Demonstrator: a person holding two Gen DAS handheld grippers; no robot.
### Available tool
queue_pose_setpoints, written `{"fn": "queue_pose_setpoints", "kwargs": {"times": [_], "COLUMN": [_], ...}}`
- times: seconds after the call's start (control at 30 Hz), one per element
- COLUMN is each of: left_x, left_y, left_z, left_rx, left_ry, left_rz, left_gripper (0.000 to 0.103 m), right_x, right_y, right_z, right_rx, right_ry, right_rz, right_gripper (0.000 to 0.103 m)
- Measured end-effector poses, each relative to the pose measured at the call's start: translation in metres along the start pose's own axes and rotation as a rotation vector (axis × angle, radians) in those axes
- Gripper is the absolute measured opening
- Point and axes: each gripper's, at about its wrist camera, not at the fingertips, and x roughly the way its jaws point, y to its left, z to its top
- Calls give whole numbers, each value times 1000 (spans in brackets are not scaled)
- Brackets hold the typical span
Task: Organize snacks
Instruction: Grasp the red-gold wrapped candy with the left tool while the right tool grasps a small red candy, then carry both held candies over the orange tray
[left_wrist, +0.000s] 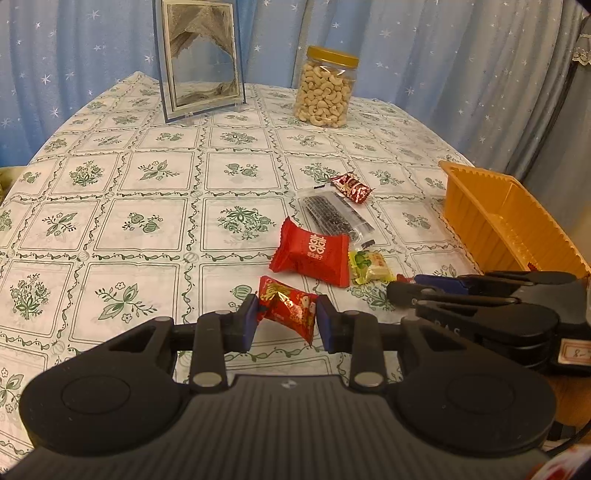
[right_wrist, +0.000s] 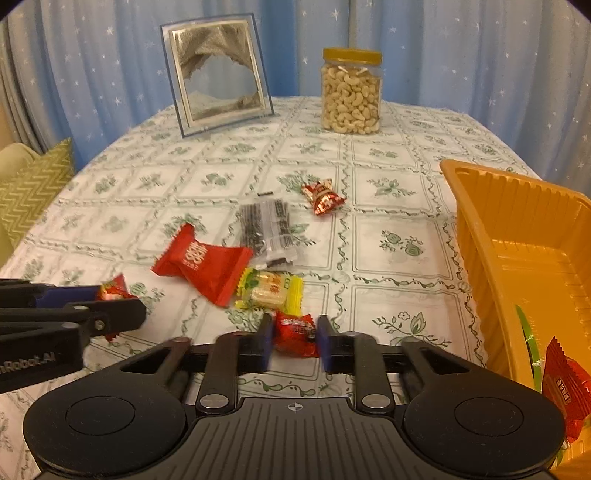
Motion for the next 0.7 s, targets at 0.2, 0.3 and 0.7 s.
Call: {"fn": "queue_pose_setpoints", "kwargs": {"times": [0.2, 0.3, 0.7], "left_x": [-4, -9, -57], "left_y": [-3, -4, -26], "left_z": [1, 2, -2], "left_rx": [11, 6, -7], "left_ry": [-2, -7, -47], "left_rz": [2, 0, 23], "left_gripper": [30, 30, 30], "right_x": [-16, -30, -97], "right_y": [1, 0, -8], "right_z": [-3, -4, -1], "right_rx": [4, 13, 43], "right_ry": [-16, -29, -109], "right_rz": [-10, -16, -33], "right_gripper": [21, 21, 21]}}
